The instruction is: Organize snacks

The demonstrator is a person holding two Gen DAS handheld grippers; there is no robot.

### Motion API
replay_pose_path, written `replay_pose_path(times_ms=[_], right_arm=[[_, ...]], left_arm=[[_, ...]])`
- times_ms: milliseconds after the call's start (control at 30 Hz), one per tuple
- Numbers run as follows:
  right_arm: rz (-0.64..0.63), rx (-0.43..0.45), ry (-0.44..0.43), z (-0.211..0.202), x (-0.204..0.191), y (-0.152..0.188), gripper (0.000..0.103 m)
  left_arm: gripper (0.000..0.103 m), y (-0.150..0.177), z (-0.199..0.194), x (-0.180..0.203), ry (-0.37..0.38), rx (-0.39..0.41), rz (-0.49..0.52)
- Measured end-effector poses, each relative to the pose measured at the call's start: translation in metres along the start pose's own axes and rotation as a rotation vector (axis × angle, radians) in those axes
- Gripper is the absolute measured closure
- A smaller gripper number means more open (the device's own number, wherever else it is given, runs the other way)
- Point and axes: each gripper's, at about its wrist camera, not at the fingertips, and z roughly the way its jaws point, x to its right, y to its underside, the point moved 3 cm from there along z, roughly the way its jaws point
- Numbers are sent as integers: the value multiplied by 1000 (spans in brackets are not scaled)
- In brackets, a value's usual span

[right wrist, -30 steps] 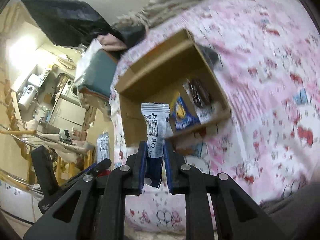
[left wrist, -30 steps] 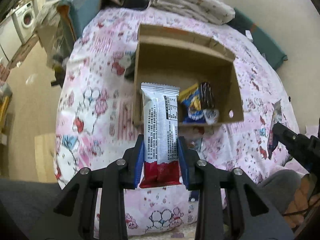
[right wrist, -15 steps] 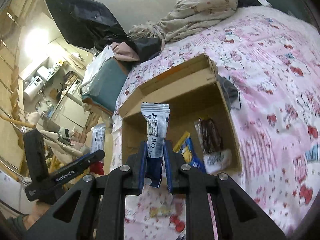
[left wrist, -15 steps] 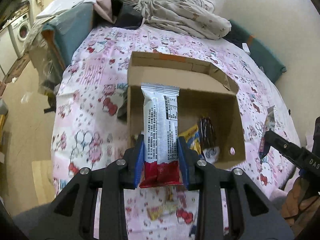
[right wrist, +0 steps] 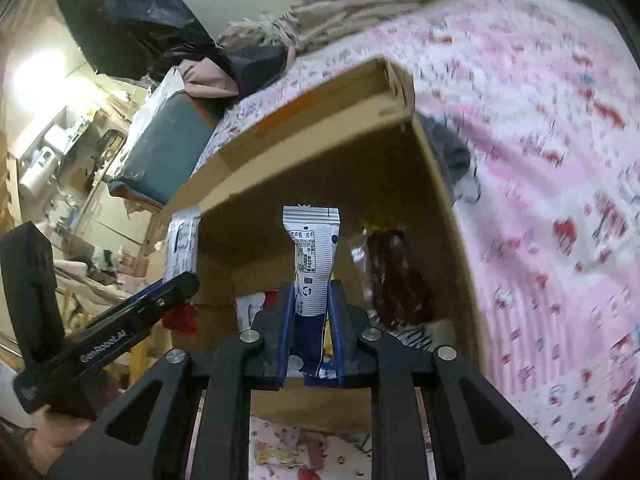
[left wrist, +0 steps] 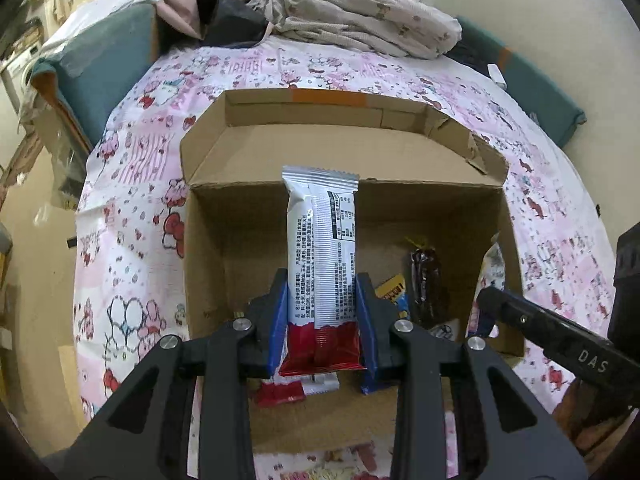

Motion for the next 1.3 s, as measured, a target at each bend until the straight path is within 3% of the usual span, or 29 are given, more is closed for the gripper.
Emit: replay_pose_path(times_ms=[200, 433, 767, 833, 900, 967, 1033, 1100, 1300], right_arm=[[-24, 3, 19, 0, -3, 3, 84], [-21, 10, 15, 0, -4, 2, 84], [11, 39, -33, -5, -4, -2, 81], [15, 49, -42, -8, -4, -4, 81], [21, 59, -47, -10, -3, -5, 72], [42, 67, -53, -13, 0, -6, 39], [59, 95, -56, -18, 2, -7, 34], [58, 99, -54, -20, 3, -8, 34], [73, 95, -54, -29, 3, -4, 34]], left_arm=[[75, 2, 14, -1, 1, -31, -15], [75, 4, 13, 3, -21, -9, 16], [72, 10, 7, 4, -3, -15, 12], [60, 10, 4, 5, -5, -7, 17], [44, 9, 0, 4, -21, 9, 15], [30, 7, -4, 1, -33, 29, 6], [17, 7, -6, -2, -24, 32, -10], [13, 7, -8, -6, -21, 31, -29], [12, 10, -20, -17, -10, 23, -70]])
